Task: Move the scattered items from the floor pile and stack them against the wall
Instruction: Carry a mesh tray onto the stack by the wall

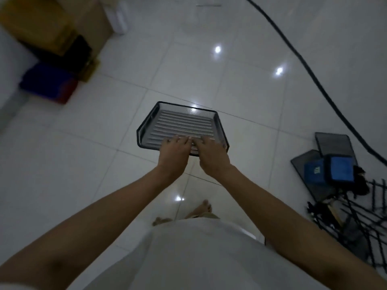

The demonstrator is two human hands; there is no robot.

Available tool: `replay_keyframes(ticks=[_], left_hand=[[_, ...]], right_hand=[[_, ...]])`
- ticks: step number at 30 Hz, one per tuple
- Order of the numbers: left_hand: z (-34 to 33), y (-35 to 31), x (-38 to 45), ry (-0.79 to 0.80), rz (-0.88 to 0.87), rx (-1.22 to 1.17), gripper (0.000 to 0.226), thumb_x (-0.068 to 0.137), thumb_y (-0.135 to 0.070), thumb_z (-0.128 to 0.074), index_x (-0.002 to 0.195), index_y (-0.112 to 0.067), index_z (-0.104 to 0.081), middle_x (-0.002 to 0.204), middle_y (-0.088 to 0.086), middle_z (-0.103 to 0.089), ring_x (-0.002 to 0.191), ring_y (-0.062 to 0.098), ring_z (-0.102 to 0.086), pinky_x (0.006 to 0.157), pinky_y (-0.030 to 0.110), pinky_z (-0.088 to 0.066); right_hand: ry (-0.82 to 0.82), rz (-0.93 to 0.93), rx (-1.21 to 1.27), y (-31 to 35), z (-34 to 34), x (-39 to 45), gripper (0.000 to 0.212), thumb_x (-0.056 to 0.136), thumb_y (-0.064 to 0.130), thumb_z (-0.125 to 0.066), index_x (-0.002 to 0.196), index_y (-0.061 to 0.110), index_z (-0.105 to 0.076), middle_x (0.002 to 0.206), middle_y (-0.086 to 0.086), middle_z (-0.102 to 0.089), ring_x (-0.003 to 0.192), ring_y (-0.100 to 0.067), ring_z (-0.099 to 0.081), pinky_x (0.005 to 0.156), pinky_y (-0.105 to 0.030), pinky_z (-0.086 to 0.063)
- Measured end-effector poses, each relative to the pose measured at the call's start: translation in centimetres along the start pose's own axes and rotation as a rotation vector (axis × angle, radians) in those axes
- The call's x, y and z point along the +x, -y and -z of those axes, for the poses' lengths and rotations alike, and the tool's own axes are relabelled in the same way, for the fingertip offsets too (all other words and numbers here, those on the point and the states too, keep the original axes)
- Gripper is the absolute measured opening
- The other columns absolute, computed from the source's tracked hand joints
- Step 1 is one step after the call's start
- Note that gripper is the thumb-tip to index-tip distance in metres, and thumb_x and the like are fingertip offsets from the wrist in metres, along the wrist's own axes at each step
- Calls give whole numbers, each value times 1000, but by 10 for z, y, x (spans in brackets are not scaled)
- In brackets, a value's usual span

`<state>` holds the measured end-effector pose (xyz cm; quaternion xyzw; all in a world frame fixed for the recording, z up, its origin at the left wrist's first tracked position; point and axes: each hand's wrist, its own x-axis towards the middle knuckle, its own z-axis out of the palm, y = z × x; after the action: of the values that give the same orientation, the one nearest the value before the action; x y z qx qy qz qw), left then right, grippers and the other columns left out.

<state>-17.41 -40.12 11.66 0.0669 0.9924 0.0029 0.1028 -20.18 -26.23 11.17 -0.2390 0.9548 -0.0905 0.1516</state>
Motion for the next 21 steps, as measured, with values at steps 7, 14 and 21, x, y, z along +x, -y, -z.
replay_keyframes(ticks=[7, 14, 21], left_hand=[[-12, 103, -80, 54, 82, -124, 56, 90, -10, -51, 143, -20, -38, 147, 3, -42, 124, 22, -49, 100, 37, -41], [-23, 206, -156, 129, 270, -307, 64, 85, -5, -54, 144, -25, -40, 155, 5, -29, 135, 27, -38, 105, 43, -40], [-22, 260, -152, 114, 494, -200, 65, 90, -6, -49, 148, -26, -28, 158, 2, -19, 137, 26, -32, 101, 45, -37]], right_hand=[[55, 333, 40, 92, -34, 25, 59, 88, -1, -51, 143, 20, -47, 133, -16, -54, 111, -35, -57, 91, -48, -50], [100, 558, -81, 155, -49, 54, 60, 87, -4, -49, 140, 25, -50, 149, -16, -40, 132, -36, -43, 102, -53, -42], [52, 758, -176, 215, -32, 137, 67, 78, -14, -52, 137, 19, -54, 142, -22, -45, 125, -43, -48, 101, -57, -40]])
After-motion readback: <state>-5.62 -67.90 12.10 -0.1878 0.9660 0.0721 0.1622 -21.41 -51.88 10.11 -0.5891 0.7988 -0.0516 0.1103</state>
